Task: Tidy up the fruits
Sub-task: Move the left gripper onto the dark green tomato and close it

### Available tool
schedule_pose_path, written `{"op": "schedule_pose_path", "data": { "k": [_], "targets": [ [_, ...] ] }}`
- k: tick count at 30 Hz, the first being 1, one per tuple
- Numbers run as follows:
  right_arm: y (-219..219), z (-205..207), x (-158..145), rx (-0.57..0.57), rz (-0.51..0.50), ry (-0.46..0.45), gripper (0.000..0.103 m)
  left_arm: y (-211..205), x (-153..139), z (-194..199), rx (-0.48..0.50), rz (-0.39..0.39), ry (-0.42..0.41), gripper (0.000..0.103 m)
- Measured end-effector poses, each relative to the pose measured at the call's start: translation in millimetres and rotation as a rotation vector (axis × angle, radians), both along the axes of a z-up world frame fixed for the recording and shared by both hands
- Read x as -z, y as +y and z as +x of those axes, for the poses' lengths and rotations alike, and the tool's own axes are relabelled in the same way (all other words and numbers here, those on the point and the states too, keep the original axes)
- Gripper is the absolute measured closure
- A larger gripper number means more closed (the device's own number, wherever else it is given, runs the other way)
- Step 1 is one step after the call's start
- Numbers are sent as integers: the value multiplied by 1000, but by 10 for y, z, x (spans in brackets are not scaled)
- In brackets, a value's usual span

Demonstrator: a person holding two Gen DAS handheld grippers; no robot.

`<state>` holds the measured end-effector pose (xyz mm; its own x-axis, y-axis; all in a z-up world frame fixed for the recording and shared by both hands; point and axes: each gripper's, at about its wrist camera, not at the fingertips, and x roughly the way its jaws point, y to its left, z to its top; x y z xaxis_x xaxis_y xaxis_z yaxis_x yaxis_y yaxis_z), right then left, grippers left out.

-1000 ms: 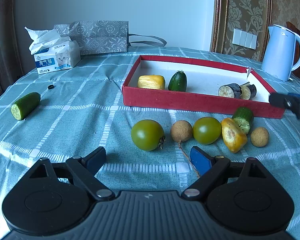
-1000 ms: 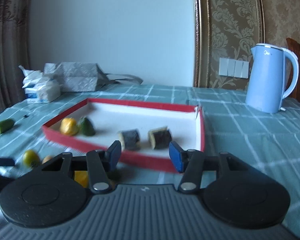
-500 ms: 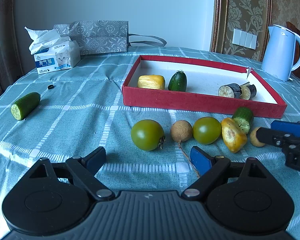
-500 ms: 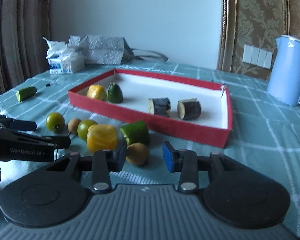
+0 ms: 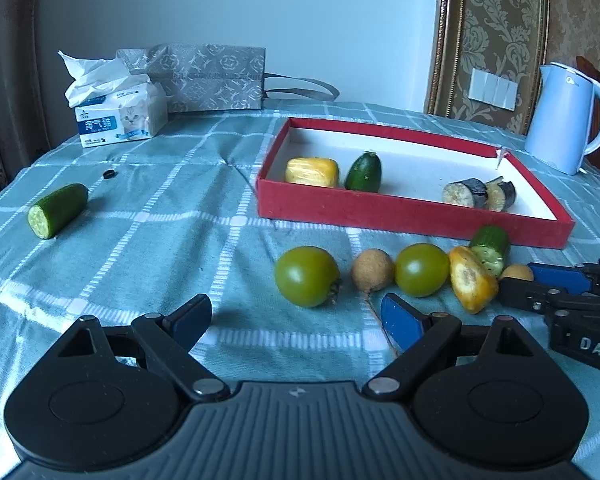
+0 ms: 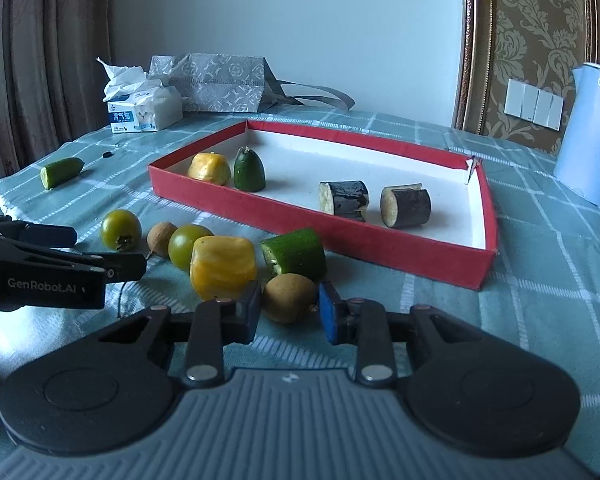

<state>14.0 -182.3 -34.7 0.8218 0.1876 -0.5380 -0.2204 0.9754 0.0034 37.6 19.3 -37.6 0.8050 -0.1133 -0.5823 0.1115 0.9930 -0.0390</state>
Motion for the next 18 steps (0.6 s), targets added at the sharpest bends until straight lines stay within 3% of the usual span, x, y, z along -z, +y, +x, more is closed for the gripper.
{"op": "schedule_pose_path", "data": {
  "k": [12,18],
  "targets": [
    [-38,4,-2,6,23,5,74,137,-47,197,-1,-14,37,11],
    [-46,0,-5,9,27,7,74,165,-65,327,33,18,43,11]
  ]
}}
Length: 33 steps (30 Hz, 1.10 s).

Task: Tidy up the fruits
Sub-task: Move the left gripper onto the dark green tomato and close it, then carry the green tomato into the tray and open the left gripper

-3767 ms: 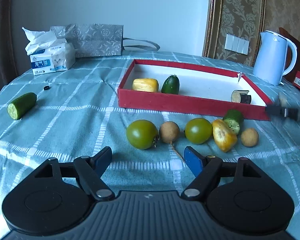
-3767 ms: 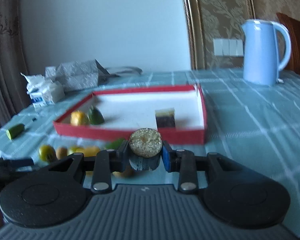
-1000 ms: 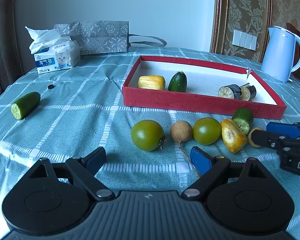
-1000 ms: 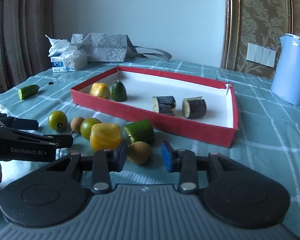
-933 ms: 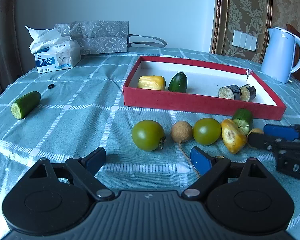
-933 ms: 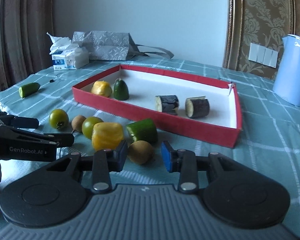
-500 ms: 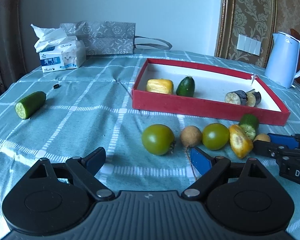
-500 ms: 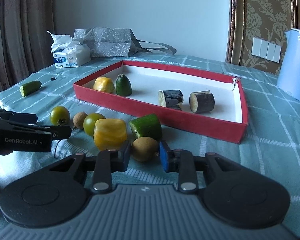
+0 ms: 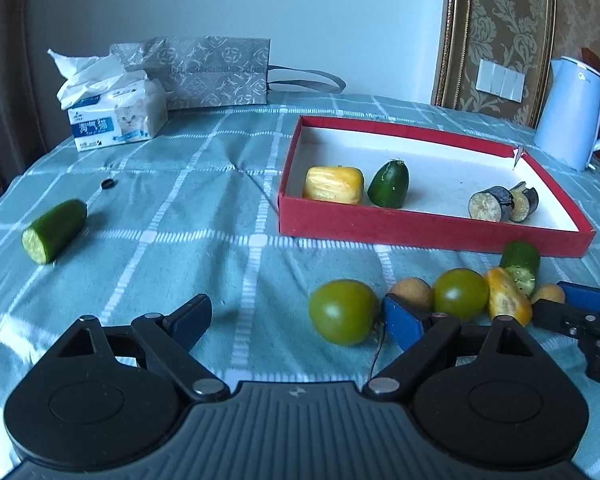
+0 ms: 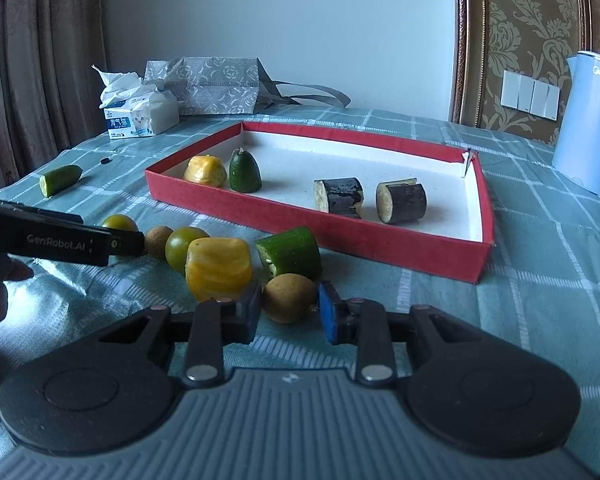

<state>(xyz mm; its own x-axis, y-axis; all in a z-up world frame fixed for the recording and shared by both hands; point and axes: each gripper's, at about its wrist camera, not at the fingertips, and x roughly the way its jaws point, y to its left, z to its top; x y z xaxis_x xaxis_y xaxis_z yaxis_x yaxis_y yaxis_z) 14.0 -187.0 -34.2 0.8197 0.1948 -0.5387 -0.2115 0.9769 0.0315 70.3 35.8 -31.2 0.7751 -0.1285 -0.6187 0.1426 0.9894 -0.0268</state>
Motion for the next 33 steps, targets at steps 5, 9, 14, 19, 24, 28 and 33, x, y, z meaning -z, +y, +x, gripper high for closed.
{"op": "schedule_pose_path", "data": {
  "k": [5,9,14,19,24,28,33],
  "targets": [
    [1,1,-1,0,0,0,74,67,8,26,40,-34,11,25],
    [1,0,-3,1,-1,0,74,-12,16,3,78,-3,-5,37],
    [0,1,-4,0,-1,0,74,-100,26,-39,121,31,-25,54],
    [3,0,-4,0,-2,-1,74,-126,28,-57,149,26,-36,67],
    [-7,0,-2,10,1,-2,74,-102,10,-71,128,10,-42,67],
    [-53,4,-1,31,14,-2,74,-92,-122,-105,108,-5,-74,67],
    [-46,1,2,31,10,-2,74,-203,-311,-80,142,7,-113,67]
  ]
}}
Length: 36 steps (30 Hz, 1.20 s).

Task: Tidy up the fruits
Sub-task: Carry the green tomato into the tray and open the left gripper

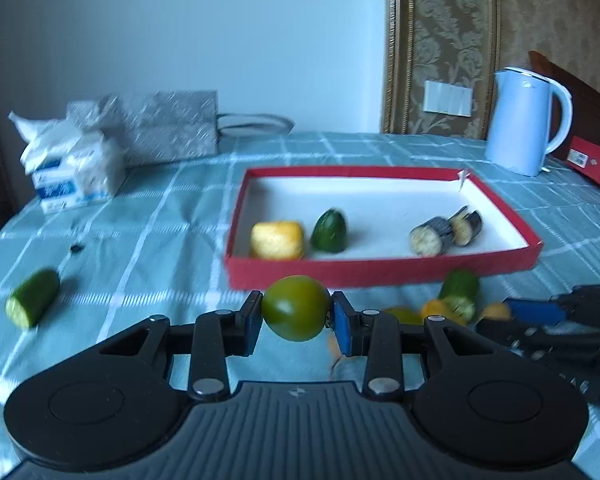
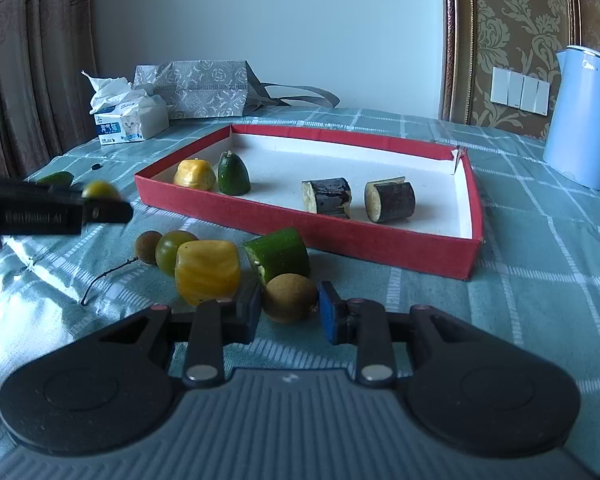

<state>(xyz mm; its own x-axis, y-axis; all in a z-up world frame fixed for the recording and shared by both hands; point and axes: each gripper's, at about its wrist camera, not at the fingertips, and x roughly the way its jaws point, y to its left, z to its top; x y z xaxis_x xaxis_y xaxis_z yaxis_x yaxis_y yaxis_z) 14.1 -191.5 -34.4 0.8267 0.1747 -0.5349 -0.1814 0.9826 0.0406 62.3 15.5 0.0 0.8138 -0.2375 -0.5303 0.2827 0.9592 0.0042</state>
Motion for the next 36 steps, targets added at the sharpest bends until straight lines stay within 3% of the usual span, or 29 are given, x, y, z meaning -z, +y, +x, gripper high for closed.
{"op": "schedule_pose_path", "data": {
  "k": [10,17,36],
  "targets": [
    [0,-8,-6,7,4,-2,74,-354,-71,358,30,48,-7,67],
    [4,0,-2,8,7,1,74,-439,-11,732,11,-30,67,67],
    [10,10,2,5,9,5,74,-667,254,1020,-44,52,92,66]
  ]
}}
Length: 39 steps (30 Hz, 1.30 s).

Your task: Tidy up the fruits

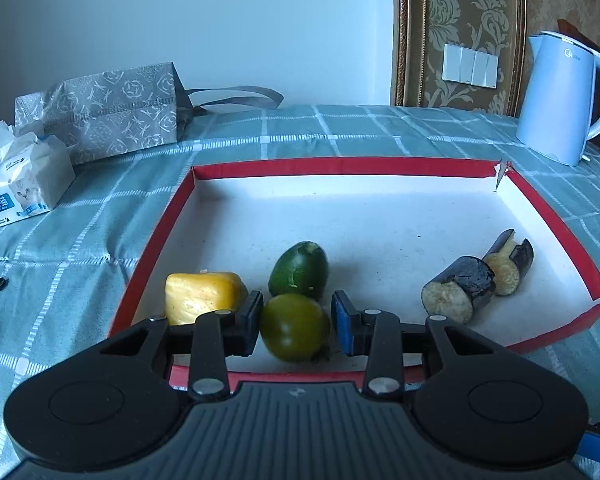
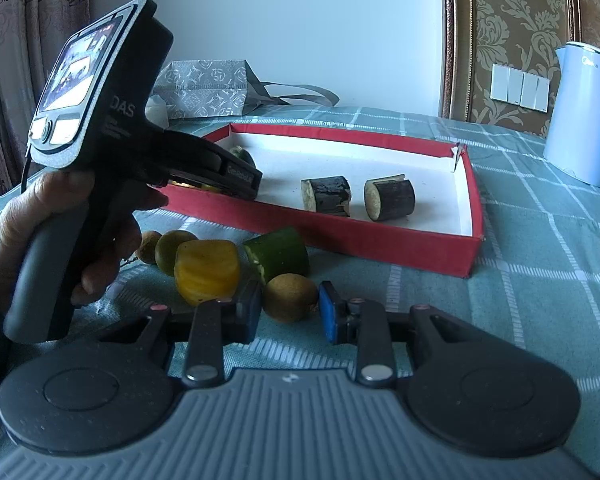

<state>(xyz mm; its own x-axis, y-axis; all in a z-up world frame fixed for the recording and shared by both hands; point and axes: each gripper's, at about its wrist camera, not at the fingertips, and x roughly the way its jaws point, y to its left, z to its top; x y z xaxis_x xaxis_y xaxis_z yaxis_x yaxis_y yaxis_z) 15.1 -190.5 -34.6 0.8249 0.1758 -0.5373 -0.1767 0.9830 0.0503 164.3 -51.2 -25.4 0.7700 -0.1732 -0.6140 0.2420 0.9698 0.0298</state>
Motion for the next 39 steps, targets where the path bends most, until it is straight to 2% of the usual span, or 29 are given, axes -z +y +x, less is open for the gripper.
{"op": "schedule_pose_path", "data": {
  "k": [12,14,16,19,21,26,32,39],
  "targets": [
    [0,-1,-2,0,1,0,74,28,-60,-166,-2,-3,-27,56],
    [0,-1,-2,0,1,1,74,22,-74,-217,1,6,-42,51],
    [0,-1,-2,0,1,1,74,31,-101,-267,5,2,-62,37],
    [0,-2,-3,0,1,1,74,55,-139,-344,4,9,-102,28],
    [2,-2,-4,0,1,1,74,98,-158,-368,4,0,-110,26],
    [3,-4,-7,0,1,1,74,243,-207,-446,-24,-28,-117,26],
    [4,-6,-9,0,0,1,74,531,-303,-775,-54,-78,-159,26],
    [-8,-16,-9,7,-3,-10,74,761,-174,-1124,-35,-125,-124,25]
  ]
}}
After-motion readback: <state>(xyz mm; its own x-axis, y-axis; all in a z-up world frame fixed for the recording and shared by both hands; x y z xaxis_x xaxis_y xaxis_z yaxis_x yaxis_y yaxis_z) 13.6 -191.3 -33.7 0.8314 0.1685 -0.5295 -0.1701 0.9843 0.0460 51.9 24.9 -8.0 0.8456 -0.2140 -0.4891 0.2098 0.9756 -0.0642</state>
